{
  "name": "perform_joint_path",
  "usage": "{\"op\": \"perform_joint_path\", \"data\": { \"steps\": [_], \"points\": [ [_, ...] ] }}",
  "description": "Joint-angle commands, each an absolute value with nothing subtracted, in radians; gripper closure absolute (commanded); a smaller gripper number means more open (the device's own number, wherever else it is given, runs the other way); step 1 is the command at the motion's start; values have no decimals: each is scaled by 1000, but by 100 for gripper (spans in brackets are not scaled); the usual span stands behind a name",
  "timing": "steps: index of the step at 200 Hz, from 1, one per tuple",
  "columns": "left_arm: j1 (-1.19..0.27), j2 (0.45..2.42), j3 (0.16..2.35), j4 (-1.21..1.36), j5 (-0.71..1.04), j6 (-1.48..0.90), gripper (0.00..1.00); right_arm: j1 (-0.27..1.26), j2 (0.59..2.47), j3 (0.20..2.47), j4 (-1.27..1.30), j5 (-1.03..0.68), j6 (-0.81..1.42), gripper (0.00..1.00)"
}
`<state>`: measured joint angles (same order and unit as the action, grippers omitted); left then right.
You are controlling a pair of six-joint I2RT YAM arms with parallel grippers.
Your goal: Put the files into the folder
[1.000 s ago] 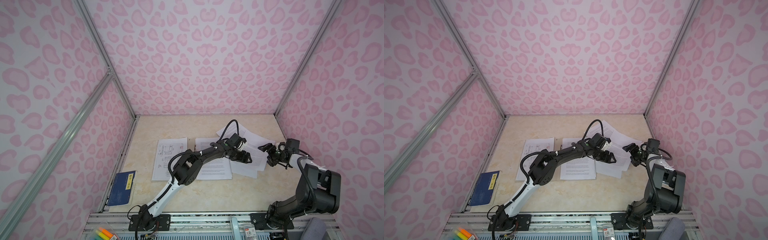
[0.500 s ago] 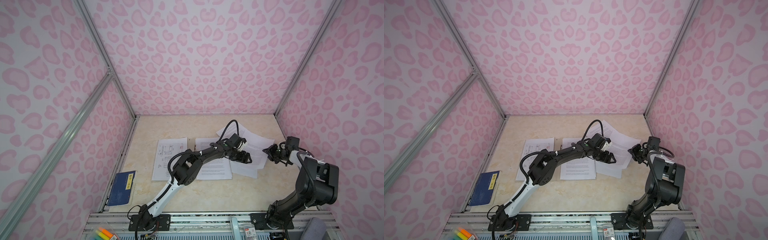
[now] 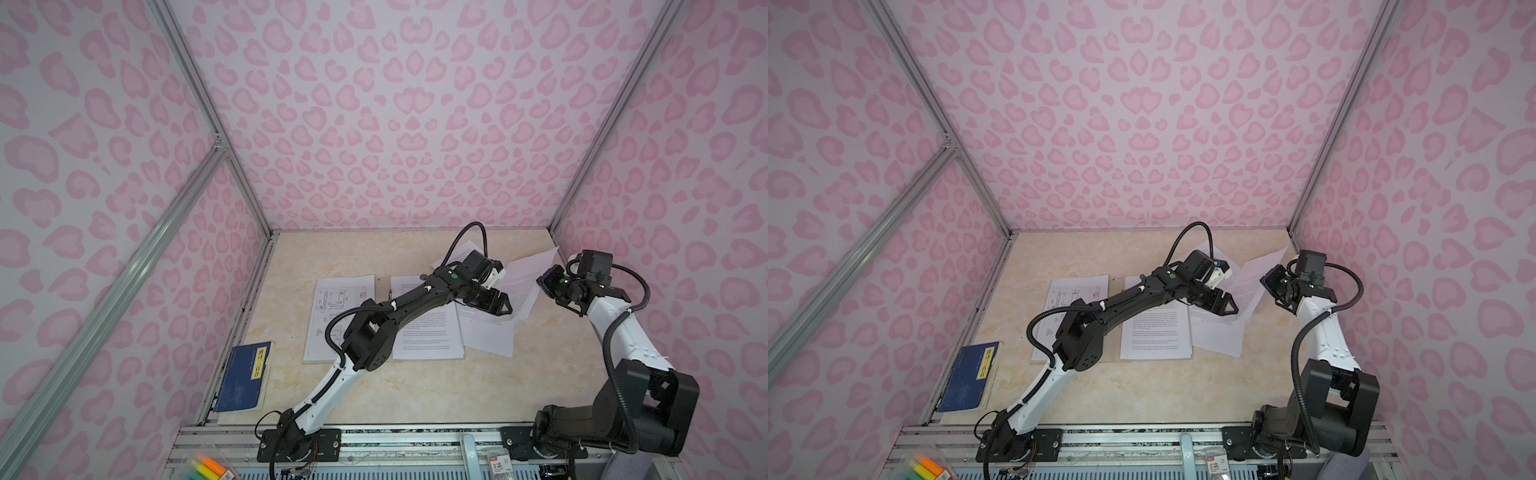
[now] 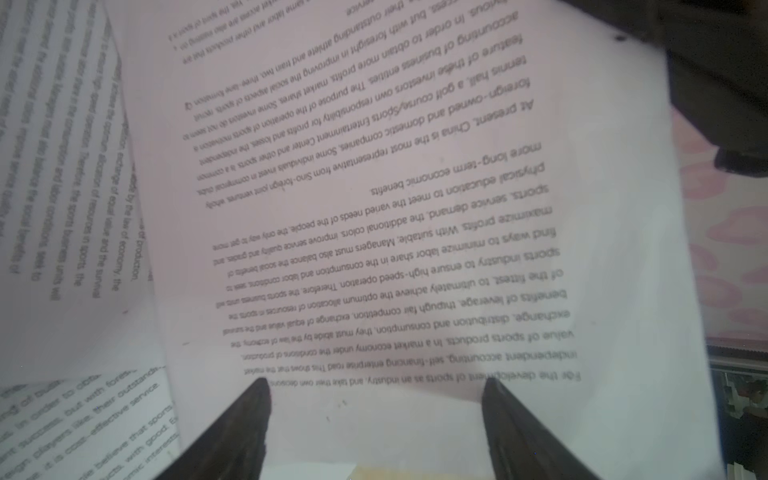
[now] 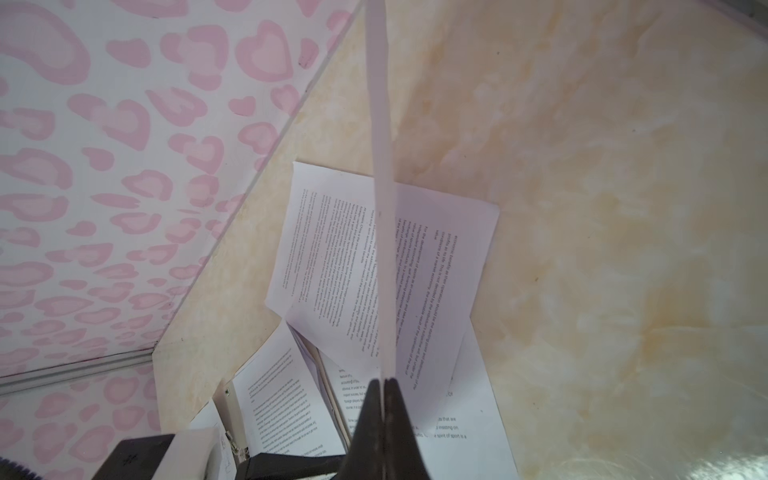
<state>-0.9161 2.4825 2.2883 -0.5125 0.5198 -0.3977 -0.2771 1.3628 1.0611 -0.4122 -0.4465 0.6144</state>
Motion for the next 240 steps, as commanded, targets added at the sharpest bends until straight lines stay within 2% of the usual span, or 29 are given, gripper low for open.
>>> {"op": "perform_joint_path", "data": {
  "steps": [1, 25, 70, 92, 137, 169, 179, 213, 240],
  "points": [
    [-907, 2147, 2280, -518, 443, -374, 19, -222, 1347, 1137, -507, -382, 544, 100],
    [-892, 1931, 2118, -478, 339, -368, 18, -112, 1335, 1242, -573, -318, 510, 100],
    [-844, 1511, 1731, -339, 254, -368, 18, 132, 1360, 1465, -670, -214, 465, 100],
    [-815, 1315, 1547, -287, 221, -380, 17, 249, 1394, 1567, -678, -217, 470, 100],
    [-807, 906, 1159, -277, -151, -295, 12, 417, 1433, 1569, -569, -336, 553, 100],
    [-806, 755, 998, -381, -374, -265, 4, 405, 1421, 1410, -441, -404, 583, 100],
    [-806, 735, 965, -411, -386, -275, 0, 367, 1419, 1344, -386, -434, 590, 100],
    [-806, 725, 903, -465, -400, -319, 2, 251, 1478, 1155, -304, -454, 541, 100],
    [-805, 748, 886, -482, -402, -319, 2, 262, 1550, 1039, -184, -442, 523, 100]
  ]
}}
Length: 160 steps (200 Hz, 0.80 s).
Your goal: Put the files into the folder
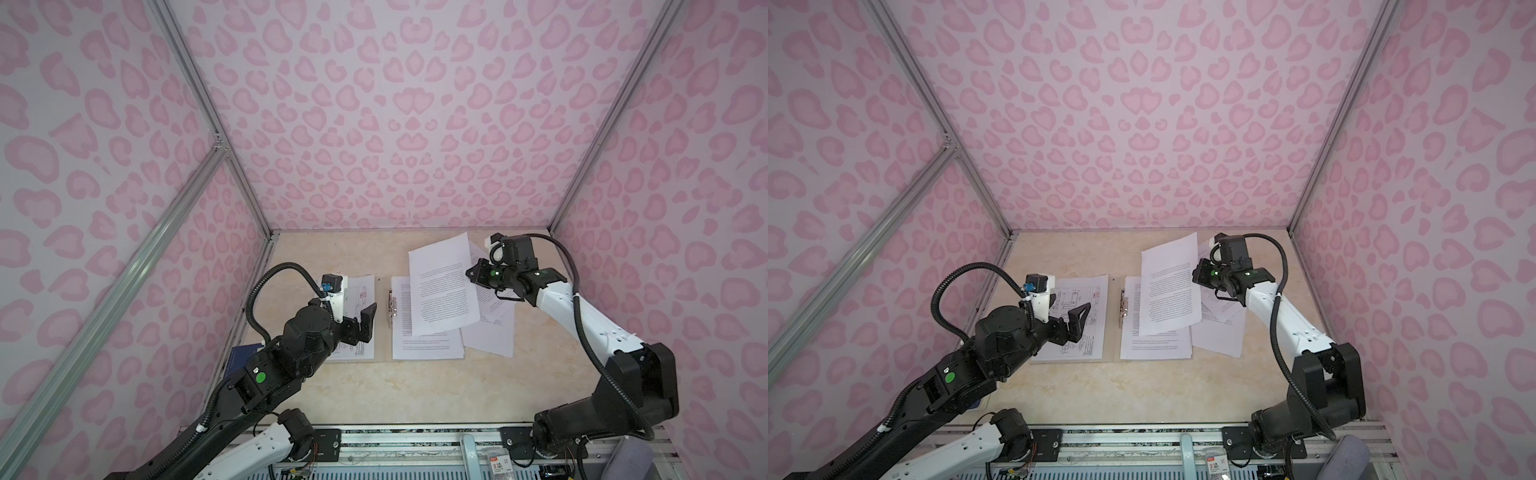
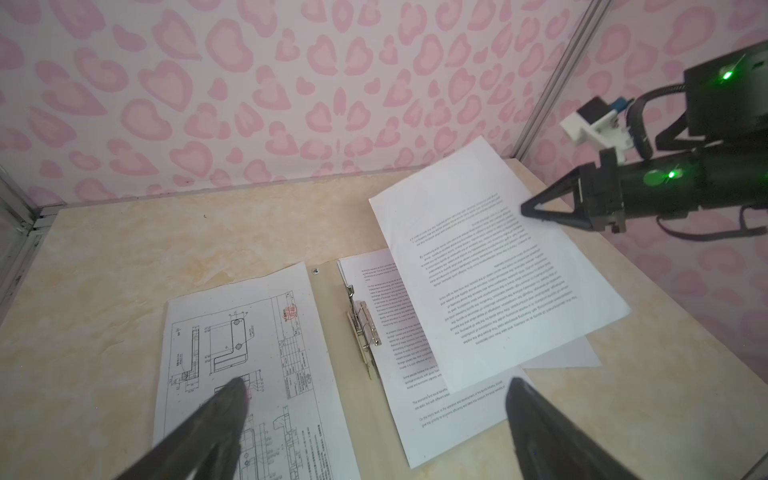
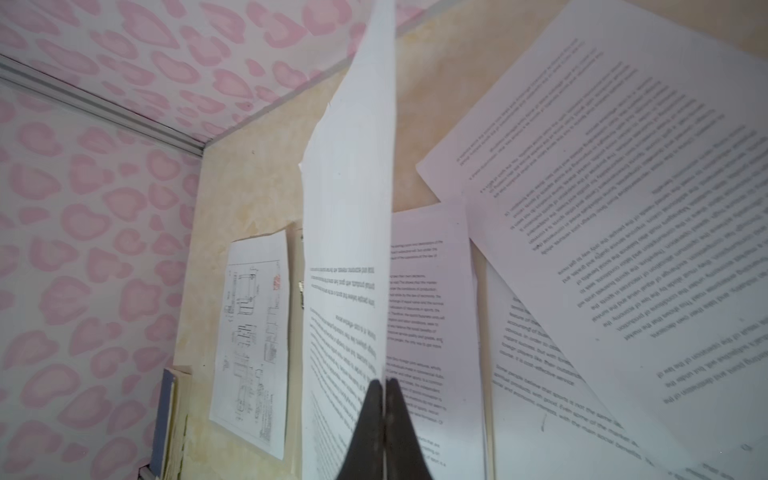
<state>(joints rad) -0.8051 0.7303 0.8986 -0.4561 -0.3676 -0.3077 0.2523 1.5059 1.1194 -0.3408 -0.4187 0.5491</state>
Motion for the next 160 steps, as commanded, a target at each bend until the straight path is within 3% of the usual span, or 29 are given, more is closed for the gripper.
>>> {"op": "perform_joint_path", "data": {
  "steps": [1, 43, 160],
  "points": [
    [-806, 749, 885, -484, -402, -320, 2, 264, 1552, 1035, -177, -443, 523, 100],
    [-805, 807, 887, -526, -364, -305, 3, 302, 1649, 940, -5, -482, 522, 100],
    [-804, 883, 883, -572, -319, -329, 3, 357, 1700, 917, 26, -427, 604, 100]
  ]
}}
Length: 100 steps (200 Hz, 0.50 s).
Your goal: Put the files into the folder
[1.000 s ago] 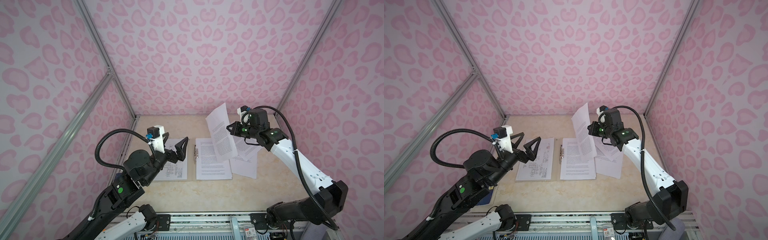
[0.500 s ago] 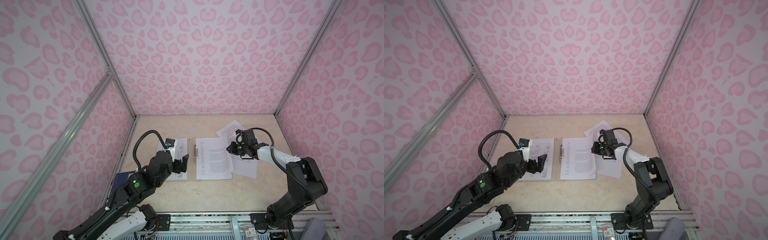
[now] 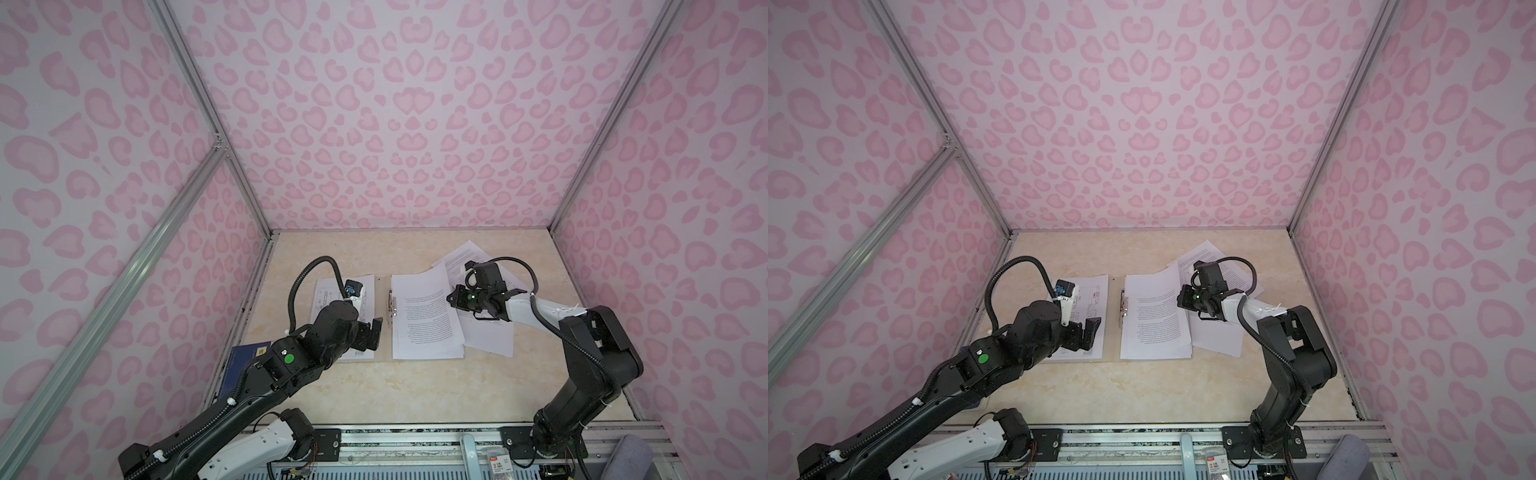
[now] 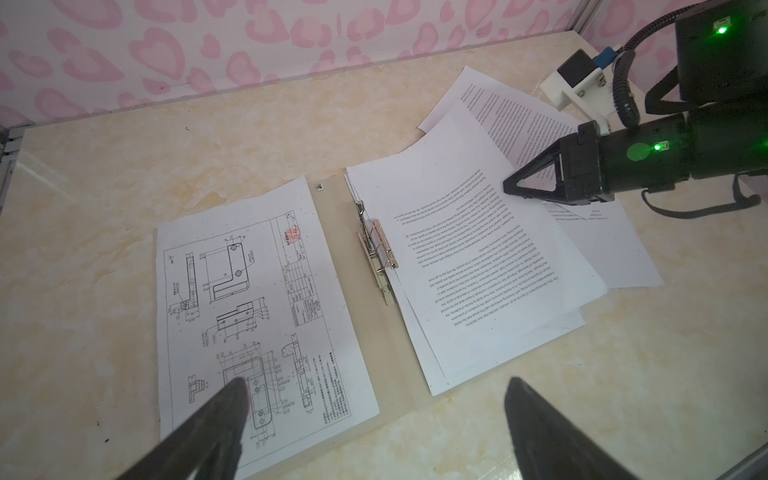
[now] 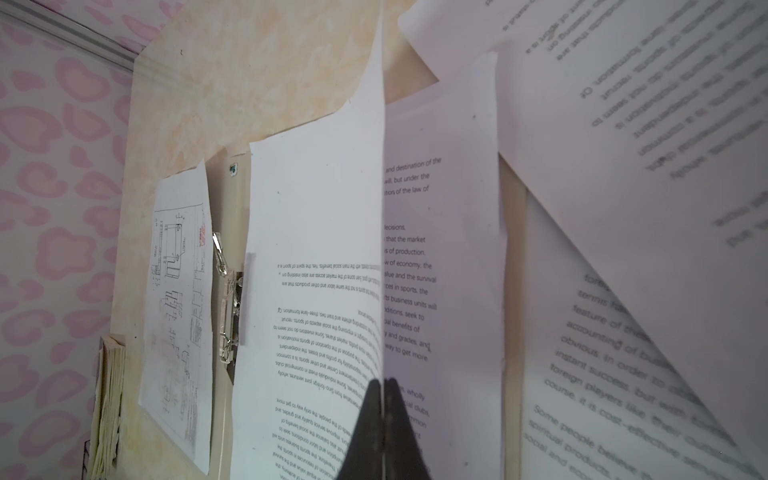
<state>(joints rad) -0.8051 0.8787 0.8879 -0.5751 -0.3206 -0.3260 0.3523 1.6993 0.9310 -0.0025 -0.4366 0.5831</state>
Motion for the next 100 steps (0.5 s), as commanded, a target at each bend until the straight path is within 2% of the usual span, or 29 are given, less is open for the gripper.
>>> {"op": "perform_joint_path", "data": {
  "steps": [1, 100],
  "points": [
    [-804, 883, 883, -571, -319, -329, 3, 358, 1700, 916, 26, -427, 604, 100],
    [-802, 889, 881, -569, -314, -330, 3, 374, 1688, 870, 48, -423, 641, 100]
  ]
}}
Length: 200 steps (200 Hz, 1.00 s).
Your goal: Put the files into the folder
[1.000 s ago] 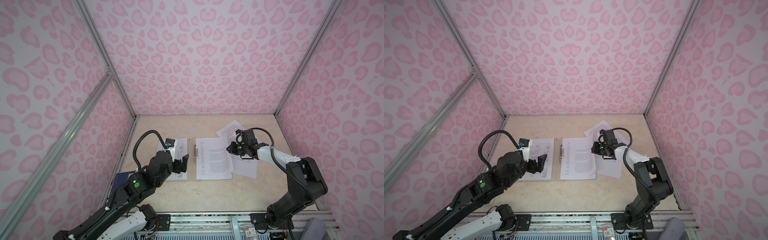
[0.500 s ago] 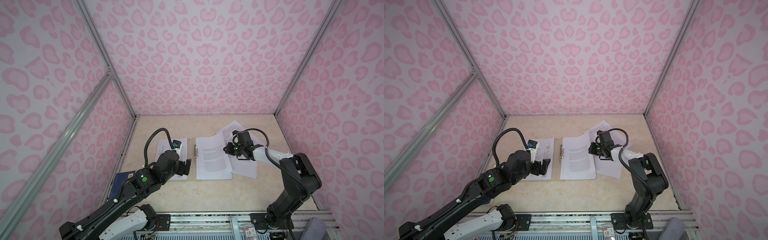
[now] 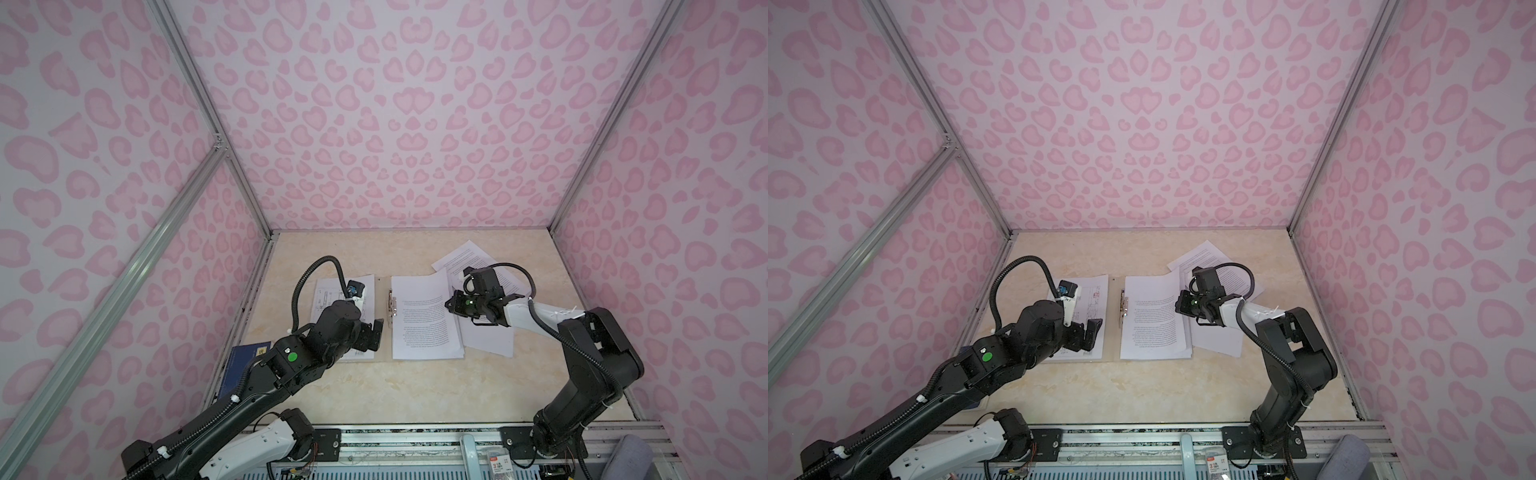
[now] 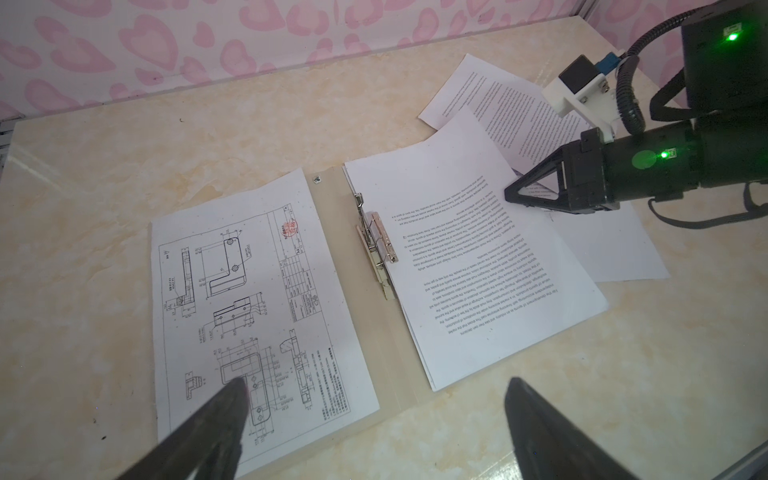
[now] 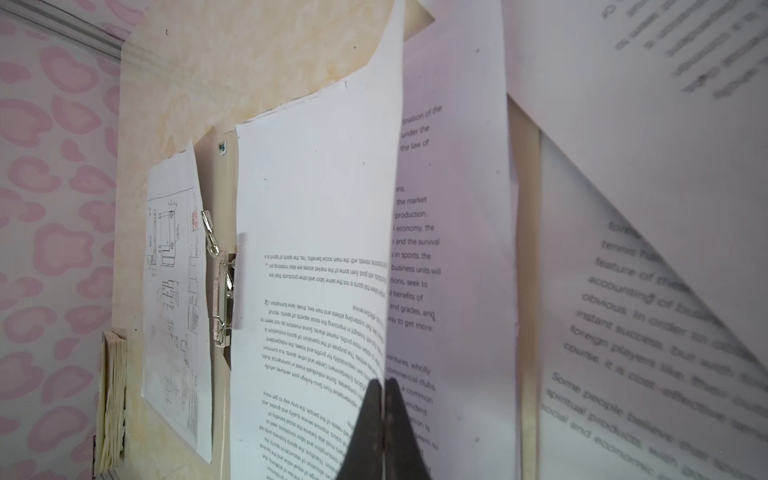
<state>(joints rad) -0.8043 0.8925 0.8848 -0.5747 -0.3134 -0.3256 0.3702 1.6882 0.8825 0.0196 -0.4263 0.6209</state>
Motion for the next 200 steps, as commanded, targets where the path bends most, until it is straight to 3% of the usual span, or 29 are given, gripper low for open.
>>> {"op": "perform_joint_path", "data": {
  "steps": [1, 57, 67, 84, 122, 138, 168, 200],
  "points": [
    [-802, 889, 881, -569, -315, -330, 3, 373, 1689, 869, 48, -424, 641, 100],
    [-801, 891, 884, -569, -310, -333, 3, 382, 1692, 868, 57, -421, 649, 100],
    [-801, 891, 886, -570, -311, -334, 3, 381, 1690, 859, 68, -423, 656, 96],
    [-801, 897, 900, -576, -305, -342, 3, 378, 1678, 844, 74, -421, 663, 88],
    [-801, 924, 945, -560, -233, -363, 3, 325, 1615, 835, -33, -353, 645, 46],
    [-802, 958, 974, -533, -166, -368, 3, 278, 1589, 871, -162, -279, 617, 34],
    [-803, 1139, 1072, -480, -9, -399, 1, 139, 1611, 988, -321, -183, 539, 22],
    [-821, 1390, 1203, -419, 115, -440, 3, 27, 1765, 1170, -370, -149, 470, 22]
  ]
}}
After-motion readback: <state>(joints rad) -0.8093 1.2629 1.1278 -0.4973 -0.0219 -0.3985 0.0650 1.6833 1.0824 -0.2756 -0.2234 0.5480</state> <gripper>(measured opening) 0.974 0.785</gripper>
